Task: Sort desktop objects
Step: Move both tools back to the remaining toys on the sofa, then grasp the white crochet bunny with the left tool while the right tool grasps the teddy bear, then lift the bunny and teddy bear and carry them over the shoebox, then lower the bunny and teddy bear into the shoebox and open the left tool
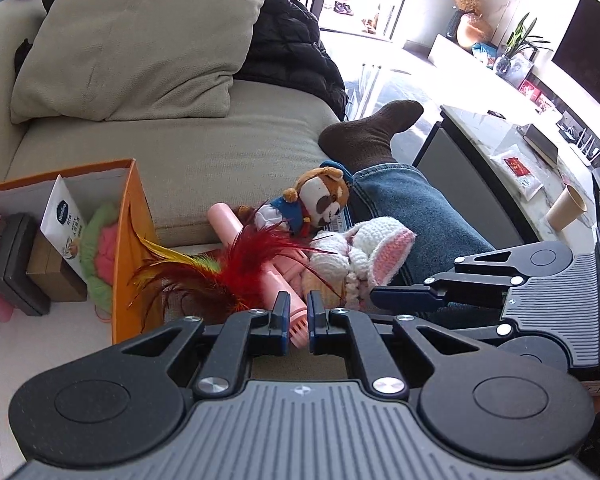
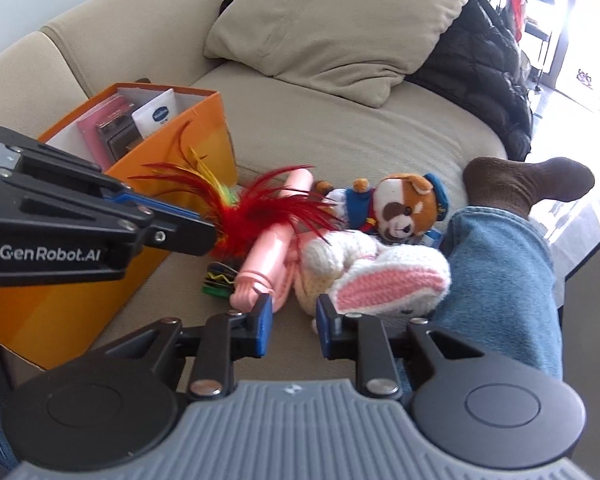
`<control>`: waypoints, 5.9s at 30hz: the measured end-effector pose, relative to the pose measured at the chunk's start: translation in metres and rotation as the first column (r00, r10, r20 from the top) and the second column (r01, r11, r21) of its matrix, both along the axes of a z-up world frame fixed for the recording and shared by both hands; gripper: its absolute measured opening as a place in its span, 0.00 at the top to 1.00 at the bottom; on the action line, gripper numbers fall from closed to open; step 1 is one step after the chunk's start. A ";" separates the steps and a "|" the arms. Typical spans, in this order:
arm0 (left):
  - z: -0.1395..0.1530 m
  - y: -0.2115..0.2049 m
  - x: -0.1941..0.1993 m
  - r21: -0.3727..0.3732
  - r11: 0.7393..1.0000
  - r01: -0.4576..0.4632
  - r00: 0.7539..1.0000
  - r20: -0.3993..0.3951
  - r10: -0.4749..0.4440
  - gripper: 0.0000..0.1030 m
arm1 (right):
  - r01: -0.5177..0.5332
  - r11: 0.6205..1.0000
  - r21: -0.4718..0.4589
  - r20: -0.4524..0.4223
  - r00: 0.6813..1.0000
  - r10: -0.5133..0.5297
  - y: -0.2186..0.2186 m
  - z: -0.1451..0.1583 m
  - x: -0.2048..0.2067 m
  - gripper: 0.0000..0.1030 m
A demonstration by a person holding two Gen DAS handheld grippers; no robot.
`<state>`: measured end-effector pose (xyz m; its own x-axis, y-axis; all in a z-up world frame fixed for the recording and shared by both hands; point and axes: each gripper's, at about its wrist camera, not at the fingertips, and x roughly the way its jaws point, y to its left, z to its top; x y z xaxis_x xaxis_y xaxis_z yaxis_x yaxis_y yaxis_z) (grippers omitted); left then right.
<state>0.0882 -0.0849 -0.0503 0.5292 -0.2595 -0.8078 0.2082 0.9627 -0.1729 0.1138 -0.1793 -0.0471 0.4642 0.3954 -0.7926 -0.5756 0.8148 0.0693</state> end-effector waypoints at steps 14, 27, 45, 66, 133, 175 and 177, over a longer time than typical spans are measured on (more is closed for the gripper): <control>-0.015 -0.018 0.023 0.012 0.998 0.056 0.998 -0.024 -0.056 0.92 | 0.011 1.000 0.004 0.006 1.000 -0.011 -0.024 -0.003 0.023 0.74; -0.020 -0.071 0.038 0.126 0.944 0.305 0.950 0.031 -0.311 0.74 | 0.144 0.989 0.012 0.002 0.990 -0.144 -0.067 0.000 0.044 0.82; -0.069 -0.134 0.088 0.337 0.870 0.359 0.932 -0.088 -0.350 0.53 | 0.205 0.978 0.042 0.012 0.978 -0.206 -0.099 -0.004 0.060 0.83; 0.002 -0.070 0.088 0.175 0.965 0.196 0.979 0.024 -0.203 0.64 | 0.208 0.969 0.135 -0.065 0.977 -0.201 -0.074 0.001 0.077 0.82; 0.130 0.170 -0.038 0.101 0.991 -0.086 0.971 0.229 0.062 0.64 | -0.176 0.960 0.216 0.139 0.979 0.149 0.128 0.145 0.015 0.51; -0.018 0.213 -0.010 0.285 0.958 -0.023 1.000 -0.003 0.025 0.48 | -0.429 0.902 -0.050 -0.215 0.887 0.409 0.243 -0.019 0.033 0.47; -0.018 0.214 -0.010 0.280 0.959 -0.030 1.000 0.000 0.032 0.60 | -0.429 0.902 -0.050 -0.213 0.887 0.410 0.242 -0.018 0.032 0.47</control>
<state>0.0780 0.1289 -0.0679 0.5294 -0.0059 -0.8484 0.1775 0.9786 0.1040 0.1453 0.0629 -0.0650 0.1059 0.4398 -0.8918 -0.8482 0.5080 0.1498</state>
